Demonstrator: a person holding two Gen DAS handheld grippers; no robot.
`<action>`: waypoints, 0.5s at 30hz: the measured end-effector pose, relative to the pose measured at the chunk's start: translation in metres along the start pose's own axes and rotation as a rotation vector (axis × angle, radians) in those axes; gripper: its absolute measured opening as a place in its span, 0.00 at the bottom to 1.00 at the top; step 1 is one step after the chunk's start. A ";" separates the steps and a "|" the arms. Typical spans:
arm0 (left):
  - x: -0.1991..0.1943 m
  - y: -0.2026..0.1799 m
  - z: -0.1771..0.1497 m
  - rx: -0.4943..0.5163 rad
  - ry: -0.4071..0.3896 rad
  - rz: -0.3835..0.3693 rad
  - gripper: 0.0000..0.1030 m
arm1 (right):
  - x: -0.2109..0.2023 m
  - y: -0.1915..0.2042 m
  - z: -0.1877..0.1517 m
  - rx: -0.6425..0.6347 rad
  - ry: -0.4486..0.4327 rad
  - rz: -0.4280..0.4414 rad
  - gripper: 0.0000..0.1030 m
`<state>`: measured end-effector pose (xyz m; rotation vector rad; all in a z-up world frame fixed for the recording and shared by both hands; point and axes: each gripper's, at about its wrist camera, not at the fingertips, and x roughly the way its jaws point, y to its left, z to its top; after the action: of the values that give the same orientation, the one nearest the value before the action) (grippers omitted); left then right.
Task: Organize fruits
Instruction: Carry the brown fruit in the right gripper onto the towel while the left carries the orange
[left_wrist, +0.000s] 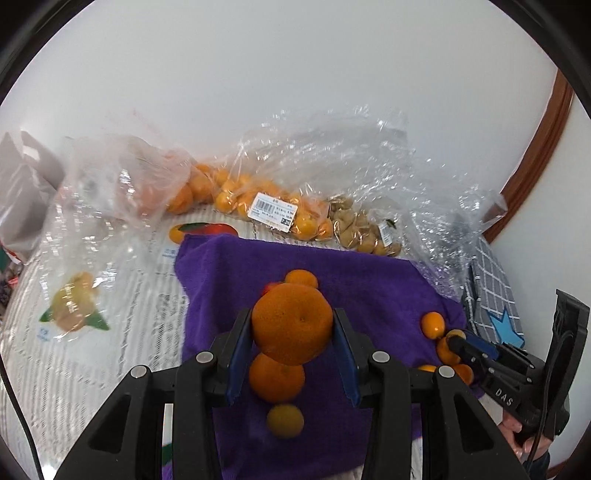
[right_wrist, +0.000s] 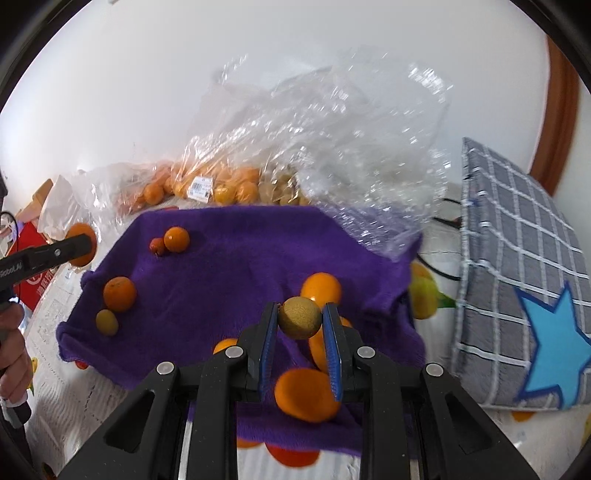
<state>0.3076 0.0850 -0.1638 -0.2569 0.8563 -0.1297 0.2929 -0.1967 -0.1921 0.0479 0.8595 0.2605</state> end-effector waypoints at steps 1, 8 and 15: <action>0.006 0.000 0.001 0.000 0.010 0.003 0.39 | 0.006 0.001 0.001 -0.004 0.013 0.004 0.24; 0.035 -0.002 0.002 0.002 0.074 0.035 0.39 | 0.023 0.013 0.006 -0.054 0.058 0.019 0.24; 0.049 -0.003 -0.001 0.034 0.105 0.083 0.39 | 0.038 0.018 0.006 -0.069 0.089 0.028 0.24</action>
<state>0.3387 0.0711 -0.1990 -0.1841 0.9673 -0.0811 0.3174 -0.1692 -0.2141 -0.0159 0.9381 0.3196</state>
